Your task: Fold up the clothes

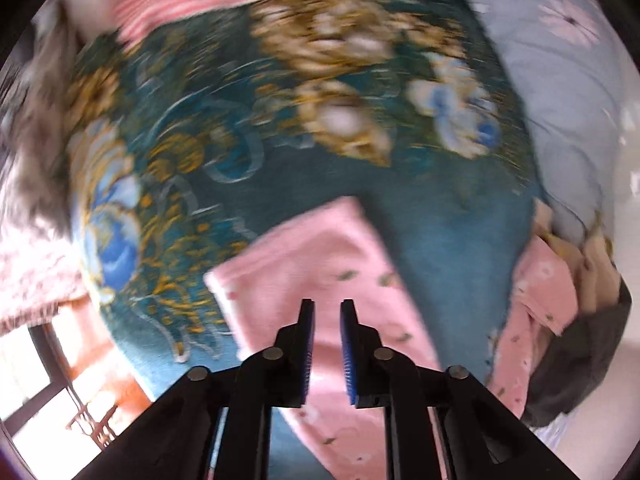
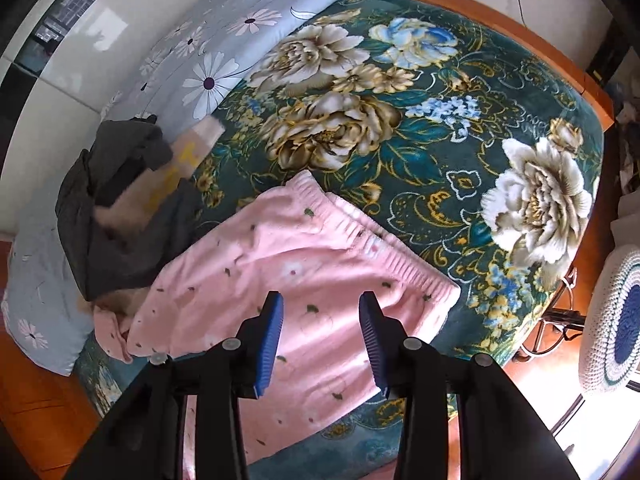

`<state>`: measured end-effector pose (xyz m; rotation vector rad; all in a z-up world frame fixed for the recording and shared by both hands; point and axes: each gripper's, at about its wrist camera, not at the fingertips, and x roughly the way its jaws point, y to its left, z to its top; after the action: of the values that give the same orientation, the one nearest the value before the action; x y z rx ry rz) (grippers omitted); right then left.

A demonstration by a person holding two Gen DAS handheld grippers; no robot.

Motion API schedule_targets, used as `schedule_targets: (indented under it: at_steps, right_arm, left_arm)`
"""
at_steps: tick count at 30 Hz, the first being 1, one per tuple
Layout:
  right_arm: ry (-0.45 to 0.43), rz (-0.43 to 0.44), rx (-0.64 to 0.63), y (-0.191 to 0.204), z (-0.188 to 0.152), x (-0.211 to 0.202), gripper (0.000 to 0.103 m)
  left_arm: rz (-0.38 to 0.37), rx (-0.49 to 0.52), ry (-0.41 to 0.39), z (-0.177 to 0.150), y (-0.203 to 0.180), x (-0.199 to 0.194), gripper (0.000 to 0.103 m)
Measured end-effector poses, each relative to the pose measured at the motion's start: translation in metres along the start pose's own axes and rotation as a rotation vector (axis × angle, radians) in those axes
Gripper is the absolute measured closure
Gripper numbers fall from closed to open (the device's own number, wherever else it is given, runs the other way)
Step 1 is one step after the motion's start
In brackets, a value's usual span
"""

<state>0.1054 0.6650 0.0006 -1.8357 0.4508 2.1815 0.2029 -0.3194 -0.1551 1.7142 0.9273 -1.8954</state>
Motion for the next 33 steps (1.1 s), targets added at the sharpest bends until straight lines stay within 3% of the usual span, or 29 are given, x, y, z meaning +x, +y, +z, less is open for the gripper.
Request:
schedule_targets:
  at_steps: [4, 9, 14, 20, 23, 24, 25, 27, 30, 33]
  right_arm:
    - [0.06, 0.037, -0.017, -0.01, 0.017, 0.031, 0.062]
    - [0.145, 0.092, -0.047, -0.026, 0.061, 0.086, 0.062]
    - [0.234, 0.159, -0.04, -0.035, 0.123, 0.155, 0.058]
    - [0.352, 0.203, -0.056, -0.016, 0.153, 0.226, 0.058]
    - [0.395, 0.192, -0.062, -0.004, 0.163, 0.251, 0.058]
    - [0.408, 0.183, -0.058, -0.003, 0.164, 0.256, 0.059]
    - [0.416, 0.183, -0.04, -0.001, 0.165, 0.257, 0.074]
    - [0.417, 0.221, -0.051, 0.007, 0.168, 0.252, 0.093]
    - [0.381, 0.249, -0.149, 0.023, 0.181, 0.233, 0.096]
    - [0.238, 0.203, -0.036, -0.001, 0.223, 0.213, 0.097]
  left_arm:
    - [-0.007, 0.075, -0.02, -0.023, -0.041, -0.014, 0.079]
    - [-0.009, 0.151, -0.081, -0.074, -0.089, -0.045, 0.078]
    - [-0.002, 0.279, -0.162, -0.135, -0.146, -0.085, 0.066]
    - [0.046, 0.363, -0.173, -0.178, -0.188, -0.107, 0.064]
    - [0.083, 0.358, -0.187, -0.187, -0.193, -0.113, 0.062]
    - [0.098, 0.35, -0.188, -0.187, -0.193, -0.114, 0.062]
    - [0.107, 0.343, -0.188, -0.188, -0.193, -0.112, 0.062]
    - [0.124, 0.328, -0.187, -0.189, -0.192, -0.11, 0.062]
    - [0.132, 0.317, -0.173, -0.191, -0.193, -0.102, 0.062]
    - [0.126, 0.336, -0.158, -0.19, -0.196, -0.094, 0.062]
